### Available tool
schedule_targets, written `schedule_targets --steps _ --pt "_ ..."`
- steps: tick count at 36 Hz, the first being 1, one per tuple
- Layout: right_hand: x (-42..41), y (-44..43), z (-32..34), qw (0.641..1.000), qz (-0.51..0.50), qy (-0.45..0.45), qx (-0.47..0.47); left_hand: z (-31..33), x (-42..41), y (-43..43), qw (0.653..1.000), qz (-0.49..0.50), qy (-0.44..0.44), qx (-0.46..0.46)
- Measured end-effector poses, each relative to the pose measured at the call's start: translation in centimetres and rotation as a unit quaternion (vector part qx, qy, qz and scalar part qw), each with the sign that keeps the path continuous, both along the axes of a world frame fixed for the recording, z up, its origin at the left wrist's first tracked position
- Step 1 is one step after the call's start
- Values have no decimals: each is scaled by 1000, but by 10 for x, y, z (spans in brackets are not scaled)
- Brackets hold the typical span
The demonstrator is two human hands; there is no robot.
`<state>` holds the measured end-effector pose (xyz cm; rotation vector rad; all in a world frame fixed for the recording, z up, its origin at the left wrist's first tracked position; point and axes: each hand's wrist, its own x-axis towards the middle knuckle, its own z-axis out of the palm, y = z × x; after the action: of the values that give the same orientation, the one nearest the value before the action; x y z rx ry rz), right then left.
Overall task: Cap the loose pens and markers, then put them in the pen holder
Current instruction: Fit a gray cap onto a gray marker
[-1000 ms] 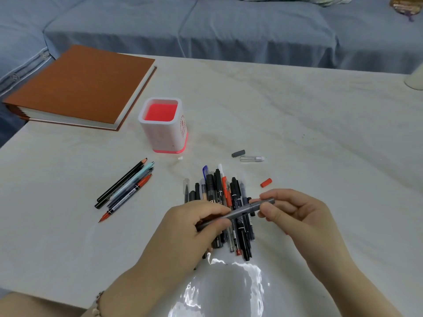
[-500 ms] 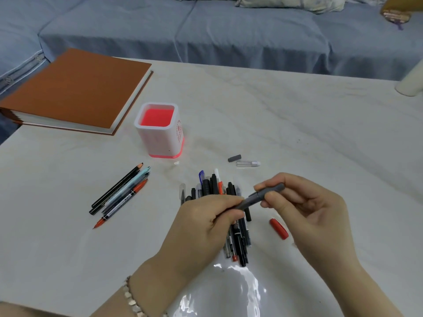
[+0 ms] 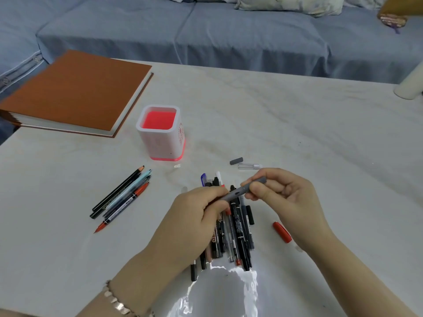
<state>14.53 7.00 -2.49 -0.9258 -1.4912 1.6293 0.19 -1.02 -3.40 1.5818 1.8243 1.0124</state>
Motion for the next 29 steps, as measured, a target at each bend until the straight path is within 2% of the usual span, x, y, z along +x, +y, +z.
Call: schedule_targets --steps 6,10,17,19,24,27,29 --pt "7 -5 -1 999 -42 -26 20 4 1 -4 999 -23 23 -16" --pt "11 -12 -6 998 -54 -19 -18 7 0 -7 997 -50 56 -28" --pt "13 -20 -7 997 -40 -15 -65 9 0 -14 997 -51 -8 -65" --pt "13 -23 -9 997 -31 -22 -60 7 -1 -15 997 -58 18 -49" --pt "16 -28 -13 999 -29 -17 -29 5 -3 -12 985 -97 144 10" --pt "15 -28 -12 999 -36 -11 -23 2 -5 -12 984 -88 156 18" --pt "13 -27 -14 999 -38 -21 -22 2 -3 -12 989 -62 134 19"
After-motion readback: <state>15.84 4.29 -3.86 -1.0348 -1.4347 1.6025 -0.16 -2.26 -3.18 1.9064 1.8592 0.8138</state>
